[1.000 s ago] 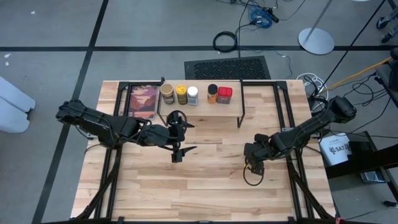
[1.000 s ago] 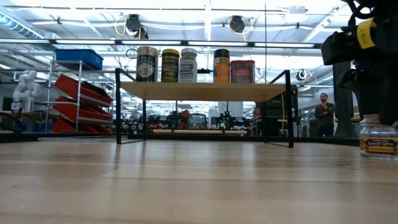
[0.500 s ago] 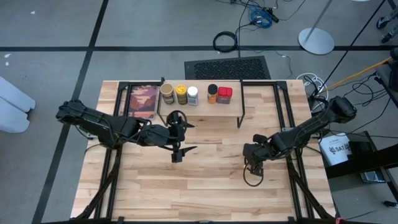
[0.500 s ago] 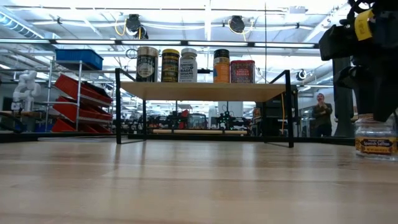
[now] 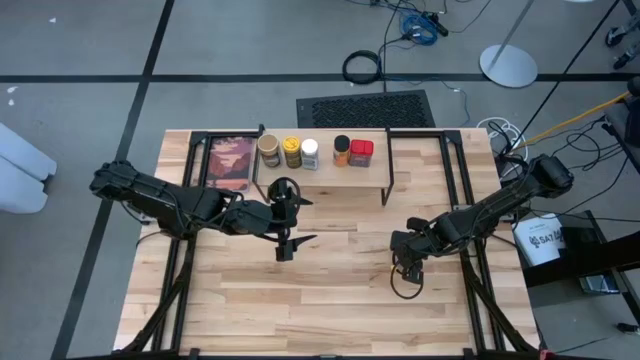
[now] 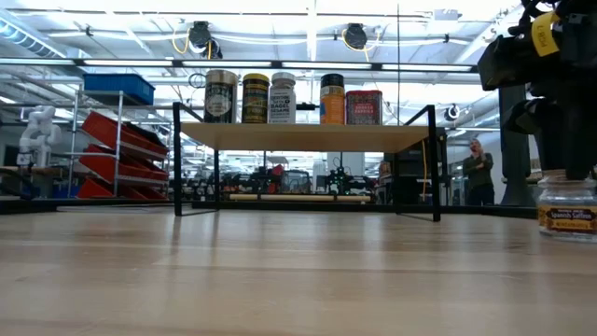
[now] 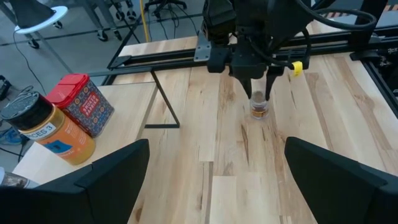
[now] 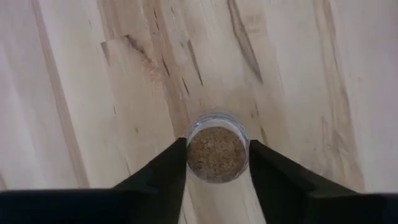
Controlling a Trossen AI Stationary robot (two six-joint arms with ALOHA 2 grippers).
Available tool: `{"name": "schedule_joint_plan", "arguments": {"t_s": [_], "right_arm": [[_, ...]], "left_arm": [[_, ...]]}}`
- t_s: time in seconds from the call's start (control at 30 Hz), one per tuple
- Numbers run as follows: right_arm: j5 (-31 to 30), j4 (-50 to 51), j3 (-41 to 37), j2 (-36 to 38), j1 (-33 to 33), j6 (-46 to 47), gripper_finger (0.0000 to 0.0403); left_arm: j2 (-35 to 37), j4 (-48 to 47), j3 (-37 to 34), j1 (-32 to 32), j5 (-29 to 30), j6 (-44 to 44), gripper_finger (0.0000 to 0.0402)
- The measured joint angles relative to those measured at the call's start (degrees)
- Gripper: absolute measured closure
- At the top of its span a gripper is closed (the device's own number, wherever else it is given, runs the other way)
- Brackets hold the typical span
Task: Shelf spices
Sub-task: Put the brown seasoning bottle on the shelf
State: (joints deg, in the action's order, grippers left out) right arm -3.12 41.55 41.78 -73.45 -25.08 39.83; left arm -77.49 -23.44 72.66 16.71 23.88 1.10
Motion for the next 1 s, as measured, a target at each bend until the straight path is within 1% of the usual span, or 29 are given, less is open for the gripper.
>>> {"name": "schedule_joint_plan", "arguments": {"t_s": [0.2,0.27,0.33,0.47,0.73,1.0], "right_arm": [[0.7,0.3,-0.1,-0.2,0.0,0.4,0.0174],[0.6,0.2,-0.1,-0.2,0.0,0.4,0.0154],[0.6,0.2,-0.1,-0.2,0.0,0.6,0.0142],[0.1,0.1,-0.1,-0.5,0.0,0.6,0.0138],[0.1,0.2,-0.1,-4.5,0.0,-0.1,0.0144],[0.1,0.3,-0.1,-3.9,0.0,-0.1,0.0144]], "left_arm": [[0.0,0.0,0.0,0.0,0.0,0.0,0.0017],[0.0,0.0,0.0,0.0,0.0,0.0,0.0017],[0.0,0.0,0.0,0.0,0.0,0.0,0.0017],[0.0,0.0,0.0,0.0,0.0,0.0,0.0017],[0.0,0.0,0.0,0.0,0.0,0.0,0.0017],[0.0,0.0,0.0,0.0,0.0,0.0,0.0017]]}}
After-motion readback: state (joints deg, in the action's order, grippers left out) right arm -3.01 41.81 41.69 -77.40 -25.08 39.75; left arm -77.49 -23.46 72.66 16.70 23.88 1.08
